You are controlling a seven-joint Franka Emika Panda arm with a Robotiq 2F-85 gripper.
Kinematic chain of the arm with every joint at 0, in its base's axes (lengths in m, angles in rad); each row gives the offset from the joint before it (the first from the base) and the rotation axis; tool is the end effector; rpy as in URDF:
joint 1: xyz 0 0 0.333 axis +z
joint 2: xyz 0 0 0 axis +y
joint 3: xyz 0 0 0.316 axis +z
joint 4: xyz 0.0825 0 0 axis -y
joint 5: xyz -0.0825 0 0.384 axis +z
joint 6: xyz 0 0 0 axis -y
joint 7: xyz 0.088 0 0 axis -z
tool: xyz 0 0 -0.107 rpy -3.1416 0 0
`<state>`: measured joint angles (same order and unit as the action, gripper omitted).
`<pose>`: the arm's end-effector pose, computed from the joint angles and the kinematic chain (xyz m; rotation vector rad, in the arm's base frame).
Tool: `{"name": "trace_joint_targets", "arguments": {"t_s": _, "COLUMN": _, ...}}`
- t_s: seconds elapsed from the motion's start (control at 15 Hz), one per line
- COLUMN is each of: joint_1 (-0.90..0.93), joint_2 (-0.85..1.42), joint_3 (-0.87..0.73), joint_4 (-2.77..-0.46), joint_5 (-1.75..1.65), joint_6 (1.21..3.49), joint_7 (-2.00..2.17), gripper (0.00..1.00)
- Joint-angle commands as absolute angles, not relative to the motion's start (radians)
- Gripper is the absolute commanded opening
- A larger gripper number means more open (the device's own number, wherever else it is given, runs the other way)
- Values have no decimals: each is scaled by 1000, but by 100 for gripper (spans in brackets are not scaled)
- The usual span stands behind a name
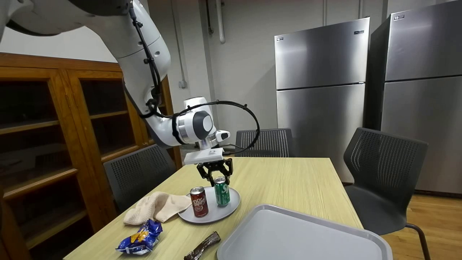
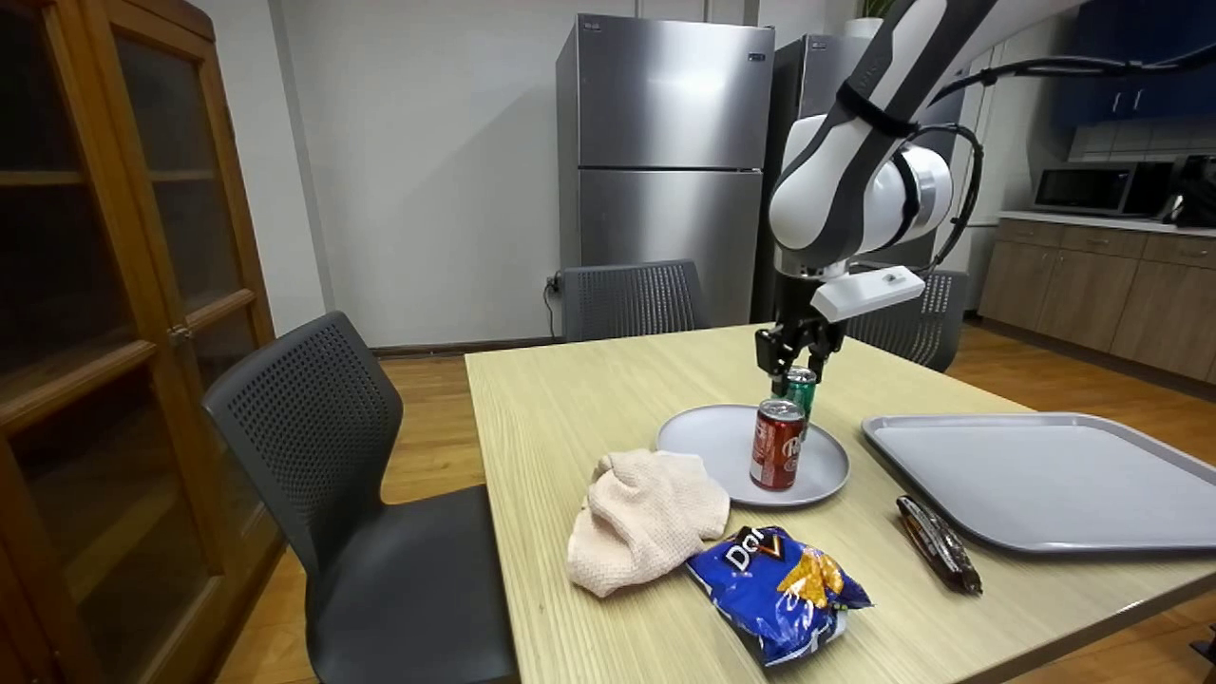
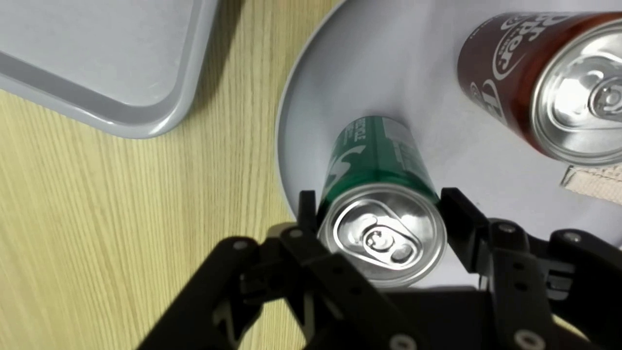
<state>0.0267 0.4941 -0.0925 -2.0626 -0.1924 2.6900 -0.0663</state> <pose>0.6036 -0.0326 0.2037 2.9770 0.2719 0.1832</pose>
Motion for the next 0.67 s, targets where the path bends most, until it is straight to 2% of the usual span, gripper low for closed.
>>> {"name": "trace_joint_targets", "arguments": {"t_s": 0.0, "joint_1": 35, "joint_2": 493, "joint_3": -102, "joint_4": -2041, "joint_5": -222, "joint_6": 2673, "joint_7": -56, "gripper": 92}}
{"name": "trace_joint_targets", "arguments": {"t_s": 0.2, "joint_1": 31, "joint_2": 489, "joint_3": -101, "joint_4": -2039, "joint_5": -220, "joint_6": 2670, "joint_7": -59, "gripper": 100}}
{"name": "trace_joint_targets", "arguments": {"t_s": 0.6, "joint_1": 4, "joint_2": 441, "joint_3": -83, "joint_4": -2068, "joint_5": -193, "joint_6": 2665, "joint_7": -86, "gripper": 100}}
